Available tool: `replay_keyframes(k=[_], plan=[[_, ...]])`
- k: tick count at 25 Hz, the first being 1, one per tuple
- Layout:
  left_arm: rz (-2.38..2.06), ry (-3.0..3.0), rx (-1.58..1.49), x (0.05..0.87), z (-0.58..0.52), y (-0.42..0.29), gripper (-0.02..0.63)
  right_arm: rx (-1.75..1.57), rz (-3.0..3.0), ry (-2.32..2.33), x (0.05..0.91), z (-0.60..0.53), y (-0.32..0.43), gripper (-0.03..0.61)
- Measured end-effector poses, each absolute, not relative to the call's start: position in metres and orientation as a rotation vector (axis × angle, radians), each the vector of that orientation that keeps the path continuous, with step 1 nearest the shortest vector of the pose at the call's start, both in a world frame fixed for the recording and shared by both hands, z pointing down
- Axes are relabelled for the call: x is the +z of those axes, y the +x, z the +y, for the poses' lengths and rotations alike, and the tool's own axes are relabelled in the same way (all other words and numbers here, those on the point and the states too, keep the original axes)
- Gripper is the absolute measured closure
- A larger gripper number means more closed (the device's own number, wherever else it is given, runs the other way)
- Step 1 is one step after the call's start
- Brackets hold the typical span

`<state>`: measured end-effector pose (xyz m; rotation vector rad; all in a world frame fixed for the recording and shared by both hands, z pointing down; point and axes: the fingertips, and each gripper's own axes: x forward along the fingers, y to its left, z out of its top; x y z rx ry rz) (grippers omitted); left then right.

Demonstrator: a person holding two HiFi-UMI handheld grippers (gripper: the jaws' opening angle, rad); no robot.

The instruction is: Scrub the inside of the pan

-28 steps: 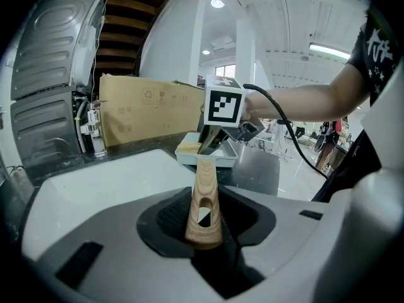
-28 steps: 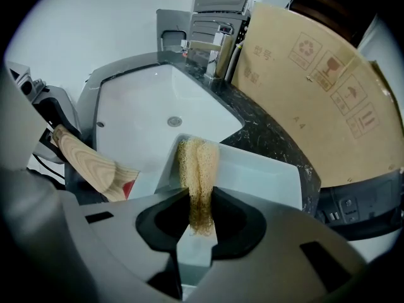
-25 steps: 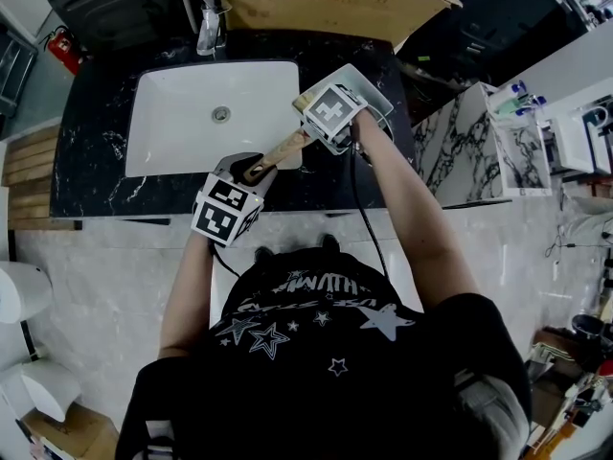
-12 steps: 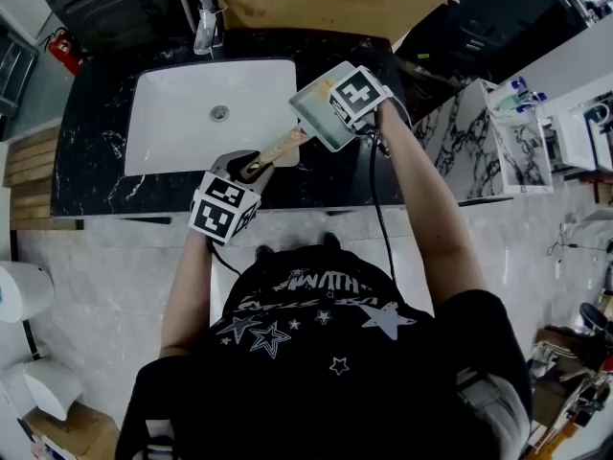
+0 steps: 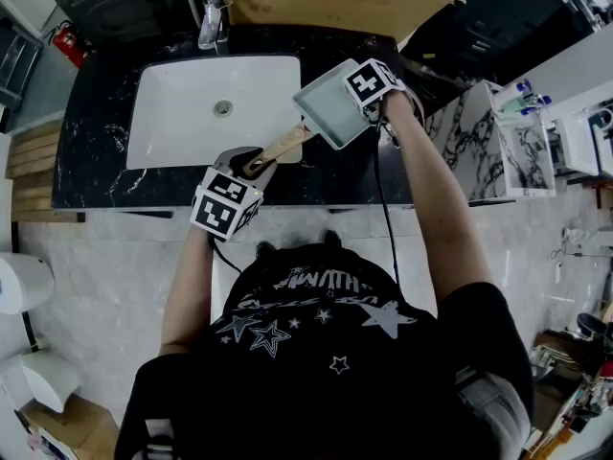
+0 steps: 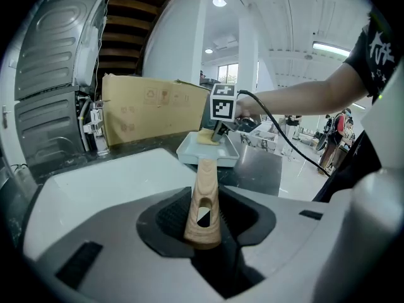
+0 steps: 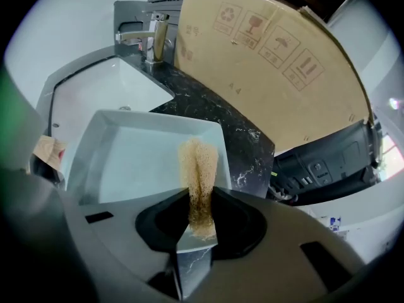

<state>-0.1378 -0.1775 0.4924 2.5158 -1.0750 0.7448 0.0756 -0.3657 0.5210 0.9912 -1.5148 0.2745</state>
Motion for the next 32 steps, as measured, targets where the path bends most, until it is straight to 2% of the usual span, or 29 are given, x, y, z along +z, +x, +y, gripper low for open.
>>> replay_keyframes(k=[19,32], plan=[[-1.071,2.509,0.757,0.494,-0.176,-0.137,0.477,0.194,-1.422,0.997,0.535,-0.371,0.075,0.500],[-1.073,2.508,0.752,0.493,-0.176,-0.137,0.477,0.380,-1.510,0.850,0.539,-0.334,0.046,0.500]])
